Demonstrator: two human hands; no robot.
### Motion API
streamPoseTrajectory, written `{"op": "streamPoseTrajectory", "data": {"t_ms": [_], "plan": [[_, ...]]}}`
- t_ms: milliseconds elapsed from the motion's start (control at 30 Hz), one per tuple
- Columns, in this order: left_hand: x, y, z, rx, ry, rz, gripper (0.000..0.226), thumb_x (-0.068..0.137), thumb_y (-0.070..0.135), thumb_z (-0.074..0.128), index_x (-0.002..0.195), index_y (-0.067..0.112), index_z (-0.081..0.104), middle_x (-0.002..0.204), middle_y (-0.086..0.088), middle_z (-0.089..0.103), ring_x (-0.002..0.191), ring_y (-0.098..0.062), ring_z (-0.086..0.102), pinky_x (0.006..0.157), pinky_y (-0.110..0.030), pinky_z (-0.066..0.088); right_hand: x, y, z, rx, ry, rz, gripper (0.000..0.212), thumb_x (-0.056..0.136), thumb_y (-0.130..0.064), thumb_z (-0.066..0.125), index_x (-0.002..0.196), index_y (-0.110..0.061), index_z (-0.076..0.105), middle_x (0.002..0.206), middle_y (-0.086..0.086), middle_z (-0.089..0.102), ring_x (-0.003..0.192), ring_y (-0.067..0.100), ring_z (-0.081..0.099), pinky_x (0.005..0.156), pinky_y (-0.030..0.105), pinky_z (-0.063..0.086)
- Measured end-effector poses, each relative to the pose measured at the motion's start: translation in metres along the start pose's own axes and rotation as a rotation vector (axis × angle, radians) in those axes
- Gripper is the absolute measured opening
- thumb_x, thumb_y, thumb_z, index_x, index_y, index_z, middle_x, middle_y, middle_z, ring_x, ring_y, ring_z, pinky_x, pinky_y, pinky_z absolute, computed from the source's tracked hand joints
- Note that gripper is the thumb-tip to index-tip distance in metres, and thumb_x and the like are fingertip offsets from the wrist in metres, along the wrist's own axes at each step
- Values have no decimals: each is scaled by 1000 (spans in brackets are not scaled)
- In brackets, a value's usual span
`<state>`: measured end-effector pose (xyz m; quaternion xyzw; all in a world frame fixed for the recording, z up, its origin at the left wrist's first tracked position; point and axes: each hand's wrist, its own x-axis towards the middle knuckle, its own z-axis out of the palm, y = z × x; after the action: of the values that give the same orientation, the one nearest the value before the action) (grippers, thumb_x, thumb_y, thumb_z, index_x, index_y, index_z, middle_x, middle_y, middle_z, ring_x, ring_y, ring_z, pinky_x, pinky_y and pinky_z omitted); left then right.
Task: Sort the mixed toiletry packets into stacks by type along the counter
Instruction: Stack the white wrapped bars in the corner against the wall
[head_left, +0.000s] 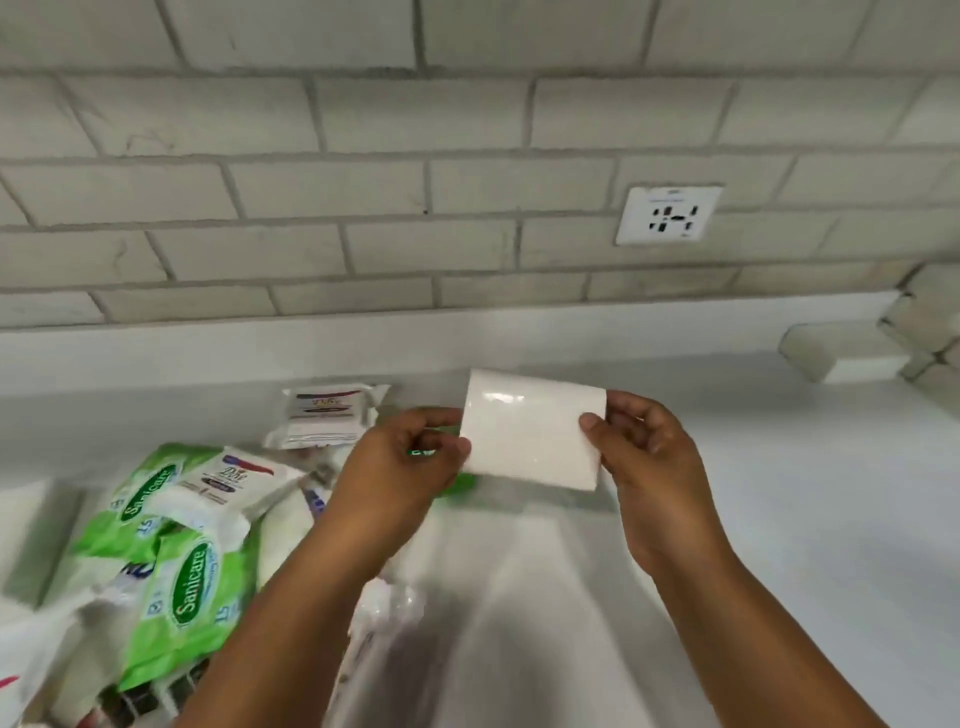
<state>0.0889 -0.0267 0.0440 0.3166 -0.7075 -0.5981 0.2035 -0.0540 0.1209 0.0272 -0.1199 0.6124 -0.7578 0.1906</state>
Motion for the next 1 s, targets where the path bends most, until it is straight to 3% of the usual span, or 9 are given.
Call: {"op": "streamPoseTrajectory", "data": {"t_ms": [233,467,567,800,1000], "plan": [[5,18,166,14,-35,-39,22,87,24,67,108,32,68,85,8,71,77,-15,72,91,-42,55,44,-22,-143,-121,142,-17,26,84,-11,69,108,-18,63,100,-2,71,93,15,68,78,25,53],[34,46,316,-11,-123,-36,16,88,27,67,103,34,64,83,2,71,85,-22,72,93,-39,54,106,-54,-280,-308,163,-112,28,88,-13,63,111,-29,62,105,-12,68,102,8,63,89,26,49],[59,63,368,-15,-161,-39,18,88,29,66,106,32,63,84,0,73,85,-20,72,90,-34,54,138,-72,-319,-387,208,-134,35,89,-14,64,121,-26,58,110,-15,61,106,5,56,93,22,43],[151,96,466,-122,-161,-65,20,92,21,62,110,15,65,100,-11,70,92,-23,70,86,-31,57,246,-103,-369,-573,279,-201,41,90,-22,61,130,-18,52,117,-5,58,105,9,53,90,20,40],[207,100,503,-126,-124,-104,16,90,15,65,106,11,65,104,-12,69,93,-25,70,81,-28,58,314,-100,-375,-779,254,-140,51,89,-33,58,137,-17,46,135,2,53,123,23,51,102,32,40]]}}
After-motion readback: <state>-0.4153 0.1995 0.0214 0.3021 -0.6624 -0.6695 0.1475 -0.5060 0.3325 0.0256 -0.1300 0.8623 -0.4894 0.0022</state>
